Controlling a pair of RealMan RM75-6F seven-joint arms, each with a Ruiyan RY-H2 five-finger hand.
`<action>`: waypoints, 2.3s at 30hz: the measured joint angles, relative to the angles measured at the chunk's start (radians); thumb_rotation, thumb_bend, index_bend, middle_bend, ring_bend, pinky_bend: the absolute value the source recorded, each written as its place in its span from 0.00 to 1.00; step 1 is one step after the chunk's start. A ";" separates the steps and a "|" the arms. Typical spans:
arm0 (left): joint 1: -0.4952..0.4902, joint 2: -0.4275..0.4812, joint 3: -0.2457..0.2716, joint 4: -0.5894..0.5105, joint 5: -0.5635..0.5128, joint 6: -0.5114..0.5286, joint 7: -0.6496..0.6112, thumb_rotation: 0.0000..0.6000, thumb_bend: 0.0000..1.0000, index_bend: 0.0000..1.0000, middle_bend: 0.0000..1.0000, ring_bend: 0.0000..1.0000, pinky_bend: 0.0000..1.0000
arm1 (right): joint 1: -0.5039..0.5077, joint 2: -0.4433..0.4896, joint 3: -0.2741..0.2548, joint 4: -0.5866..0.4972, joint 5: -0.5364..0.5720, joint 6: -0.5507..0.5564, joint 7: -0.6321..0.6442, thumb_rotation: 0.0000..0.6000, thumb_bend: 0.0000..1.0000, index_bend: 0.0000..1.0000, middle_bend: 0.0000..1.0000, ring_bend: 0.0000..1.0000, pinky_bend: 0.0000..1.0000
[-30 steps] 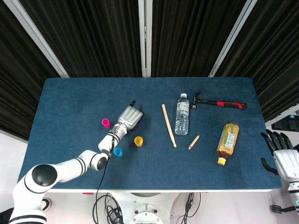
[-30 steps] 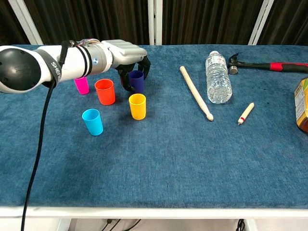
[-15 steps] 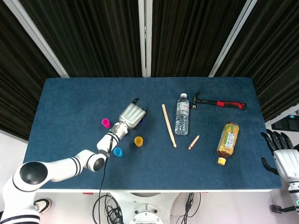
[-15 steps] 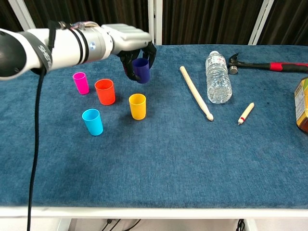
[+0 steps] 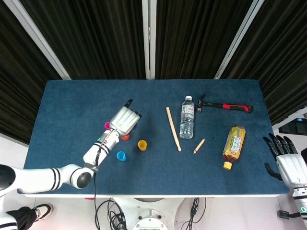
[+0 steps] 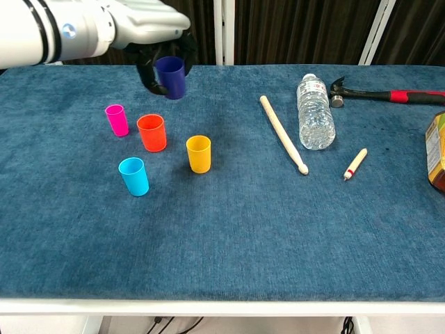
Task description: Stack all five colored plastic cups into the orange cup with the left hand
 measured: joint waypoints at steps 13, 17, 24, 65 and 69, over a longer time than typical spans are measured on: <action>0.035 0.000 0.056 -0.023 -0.038 0.032 0.013 1.00 0.27 0.47 0.44 0.50 0.10 | -0.007 0.003 -0.003 -0.015 -0.004 0.009 -0.017 1.00 0.33 0.00 0.00 0.00 0.00; 0.038 -0.019 0.059 0.000 -0.041 0.018 0.002 1.00 0.27 0.47 0.44 0.50 0.10 | -0.008 0.002 -0.003 -0.009 0.000 0.008 -0.010 1.00 0.33 0.00 0.00 0.00 0.00; 0.037 -0.046 0.064 0.038 -0.038 0.004 -0.006 1.00 0.27 0.46 0.44 0.50 0.10 | -0.009 0.002 -0.001 0.000 0.006 0.007 -0.001 1.00 0.33 0.00 0.00 0.00 0.00; 0.033 -0.126 0.065 -0.055 0.158 0.033 0.012 1.00 0.21 0.30 0.33 0.39 0.09 | -0.016 0.006 0.001 0.015 0.007 0.014 0.024 1.00 0.33 0.00 0.00 0.00 0.00; 0.031 -0.151 0.065 -0.015 0.139 0.019 0.012 1.00 0.21 0.30 0.32 0.38 0.09 | -0.015 0.008 0.001 0.016 0.008 0.010 0.027 1.00 0.33 0.00 0.00 0.00 0.00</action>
